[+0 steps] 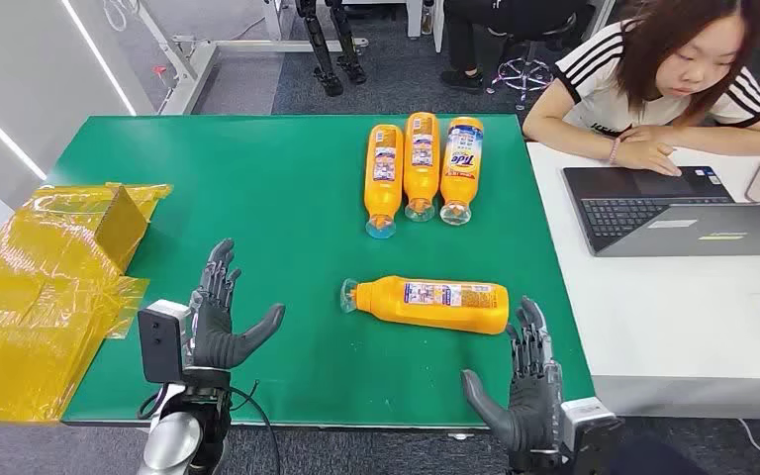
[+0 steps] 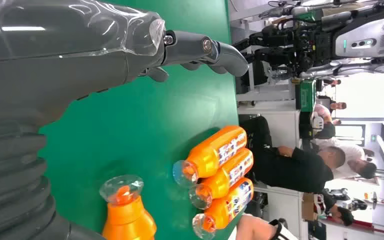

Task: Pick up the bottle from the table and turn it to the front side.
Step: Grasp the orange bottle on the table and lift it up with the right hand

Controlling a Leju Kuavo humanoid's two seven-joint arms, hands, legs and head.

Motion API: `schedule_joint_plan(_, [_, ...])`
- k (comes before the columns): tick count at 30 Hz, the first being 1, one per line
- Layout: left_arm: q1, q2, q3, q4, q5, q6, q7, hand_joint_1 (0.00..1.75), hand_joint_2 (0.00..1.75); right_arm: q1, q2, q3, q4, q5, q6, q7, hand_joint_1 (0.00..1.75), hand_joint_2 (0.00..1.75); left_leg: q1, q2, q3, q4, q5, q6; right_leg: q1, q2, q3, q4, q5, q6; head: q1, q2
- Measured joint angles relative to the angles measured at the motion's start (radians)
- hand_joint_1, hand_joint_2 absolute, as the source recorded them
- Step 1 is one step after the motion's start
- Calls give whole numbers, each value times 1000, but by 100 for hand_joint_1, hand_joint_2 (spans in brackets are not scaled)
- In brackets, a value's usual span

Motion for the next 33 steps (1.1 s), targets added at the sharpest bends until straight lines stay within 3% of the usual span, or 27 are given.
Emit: schedule_joint_plan(33, [20, 26, 10, -11, 43, -1, -18, 0, 175, -26, -76, 75, 39, -75, -72, -29, 0, 175, 0, 0, 0, 0, 0, 0, 0, 0, 0, 0, 0, 0, 0, 0])
